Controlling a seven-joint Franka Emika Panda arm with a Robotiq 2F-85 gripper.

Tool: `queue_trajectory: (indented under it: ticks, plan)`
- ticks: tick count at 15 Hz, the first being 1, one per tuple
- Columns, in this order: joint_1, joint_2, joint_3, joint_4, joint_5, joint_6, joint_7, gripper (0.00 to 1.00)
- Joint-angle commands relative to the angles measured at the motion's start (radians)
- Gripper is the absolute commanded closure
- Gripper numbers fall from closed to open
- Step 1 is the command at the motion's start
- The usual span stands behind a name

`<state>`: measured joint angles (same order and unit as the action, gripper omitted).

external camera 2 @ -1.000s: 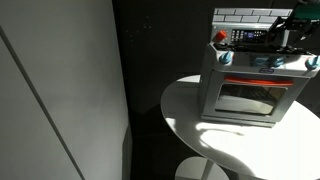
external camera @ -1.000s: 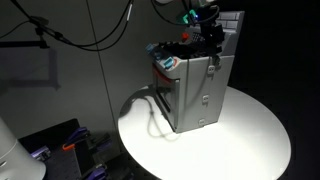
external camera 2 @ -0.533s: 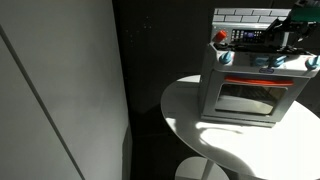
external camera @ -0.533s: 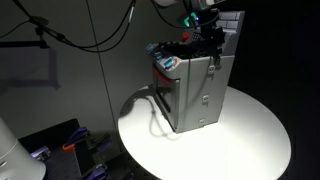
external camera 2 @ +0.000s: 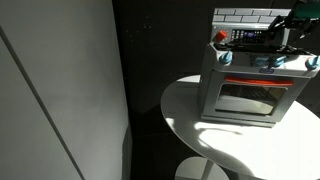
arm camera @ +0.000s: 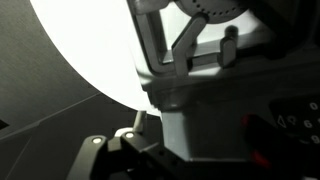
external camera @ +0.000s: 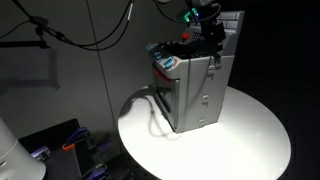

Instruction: Tap the top button on the control panel of the stove twice

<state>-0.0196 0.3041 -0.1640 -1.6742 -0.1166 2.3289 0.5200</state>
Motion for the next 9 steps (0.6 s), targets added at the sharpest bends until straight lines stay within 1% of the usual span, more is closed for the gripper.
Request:
queue_trajectory:
  ticks: [1,4,9]
  plan:
    - [-0.013,-0.061,0.015,-0.023,0.035,-0.054,-0.064,0.0]
    - [-0.021,-0.096,0.024,-0.032,0.063,-0.121,-0.112,0.0]
    - [-0.035,-0.157,0.033,-0.046,0.119,-0.282,-0.221,0.0]
